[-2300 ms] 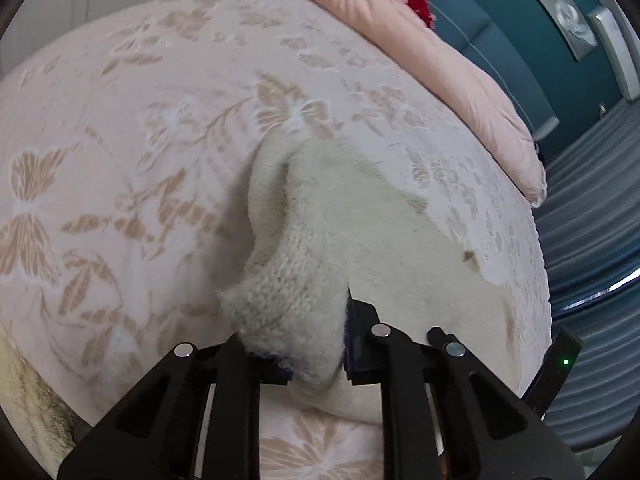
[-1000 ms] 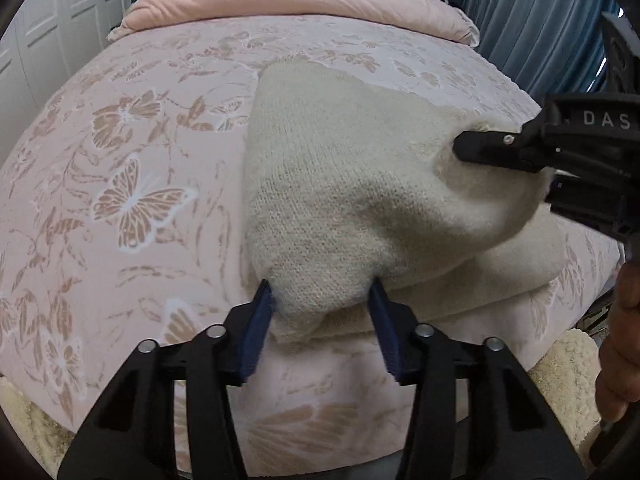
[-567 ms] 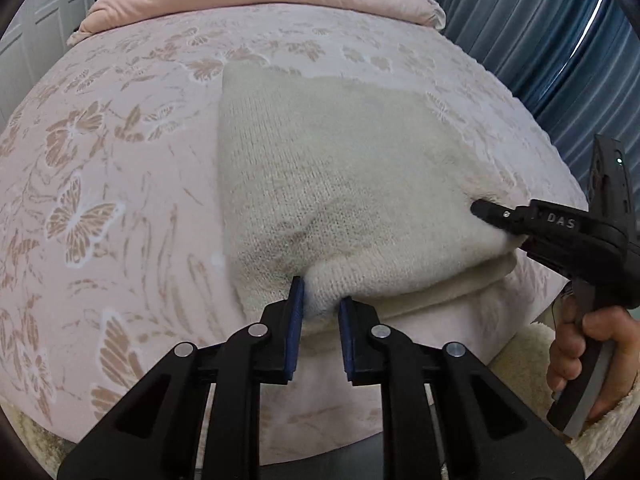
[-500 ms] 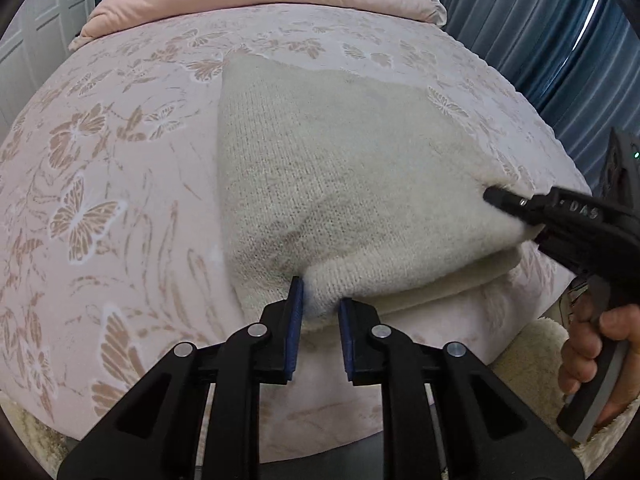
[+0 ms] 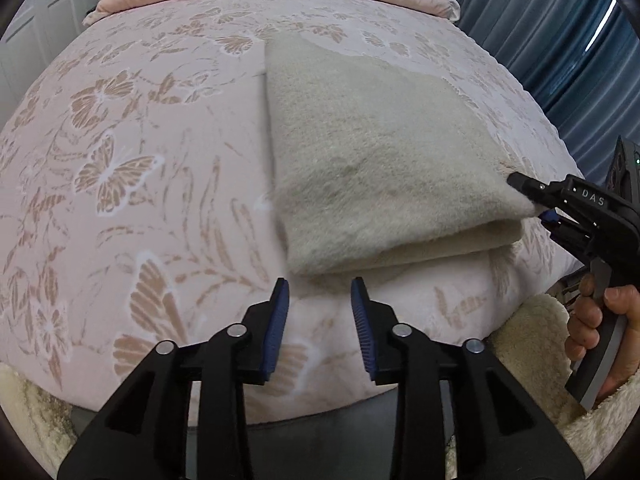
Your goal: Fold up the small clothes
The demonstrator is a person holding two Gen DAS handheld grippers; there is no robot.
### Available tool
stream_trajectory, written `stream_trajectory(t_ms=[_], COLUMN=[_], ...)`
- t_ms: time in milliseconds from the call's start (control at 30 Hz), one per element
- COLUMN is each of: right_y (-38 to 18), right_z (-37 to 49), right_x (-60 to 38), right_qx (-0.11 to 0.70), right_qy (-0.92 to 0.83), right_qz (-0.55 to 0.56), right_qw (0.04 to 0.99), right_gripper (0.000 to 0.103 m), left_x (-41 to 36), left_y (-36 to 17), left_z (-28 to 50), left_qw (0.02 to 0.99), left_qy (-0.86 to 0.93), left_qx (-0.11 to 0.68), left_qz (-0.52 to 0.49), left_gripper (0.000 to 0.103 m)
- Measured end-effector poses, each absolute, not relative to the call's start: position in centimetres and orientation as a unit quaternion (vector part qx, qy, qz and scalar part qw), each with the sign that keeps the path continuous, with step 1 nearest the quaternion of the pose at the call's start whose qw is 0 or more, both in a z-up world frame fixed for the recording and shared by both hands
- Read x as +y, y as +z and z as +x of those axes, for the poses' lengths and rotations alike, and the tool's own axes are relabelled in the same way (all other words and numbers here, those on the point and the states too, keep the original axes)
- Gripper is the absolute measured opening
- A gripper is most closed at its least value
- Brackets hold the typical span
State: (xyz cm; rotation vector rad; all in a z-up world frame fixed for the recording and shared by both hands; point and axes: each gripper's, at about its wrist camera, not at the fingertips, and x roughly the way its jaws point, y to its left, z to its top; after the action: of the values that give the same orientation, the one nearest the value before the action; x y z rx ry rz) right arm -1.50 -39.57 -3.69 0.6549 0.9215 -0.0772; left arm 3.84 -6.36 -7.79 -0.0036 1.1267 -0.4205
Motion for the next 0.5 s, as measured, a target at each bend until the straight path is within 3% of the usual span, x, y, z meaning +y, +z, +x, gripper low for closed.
stream_trajectory(t_ms=[33,133,167,233,367,400,500], right_y=[-3.3,-1.6,-0.5,1.6,5.5,5.8,2.3], right_z=[-1.9,-4.2,-4.6,-4.0,-0.2,0.6,3.7], right_x=[-39.6,-39.9,-39.8,-38.9,-33.1,-31.0,-25.7], right_qx=[0.438,0.421,0.405,0.385,0.368,0.366,0.413], right_qy=[-0.053,-0.106,-0.109,-0.065,0.036,0.058,0.108], right_qz=[0.292,0.25,0.246,0.252,0.2,0.178,0.138], right_qw=[0.848,0.866,0.874,0.885,0.907,0.912,0.894], right_gripper=[0.042,0.043,0.043,0.043,0.043,0.039,0.004], left_x=[-5.4,-3.0,-2.3,-1.5,-1.6,-1.6,-1.9], left_y=[-7.7,-7.3,-7.2,-7.0,-6.3,-6.0,-5.0], left_z=[3.5,2.7,2.5,2.1,2.0,2.0,1.4], left_qw=[0.828,0.836,0.838,0.842,0.848,0.85,0.859], left_qy=[-0.189,-0.165,-0.156,-0.146,-0.146,-0.148,-0.155], left_qx=[0.529,0.524,0.524,0.52,0.51,0.506,0.488], left_qz=[-0.005,-0.004,-0.006,-0.016,-0.013,-0.012,0.001], left_gripper=[0.037,0.041,0.05,0.057,0.057,0.057,0.062])
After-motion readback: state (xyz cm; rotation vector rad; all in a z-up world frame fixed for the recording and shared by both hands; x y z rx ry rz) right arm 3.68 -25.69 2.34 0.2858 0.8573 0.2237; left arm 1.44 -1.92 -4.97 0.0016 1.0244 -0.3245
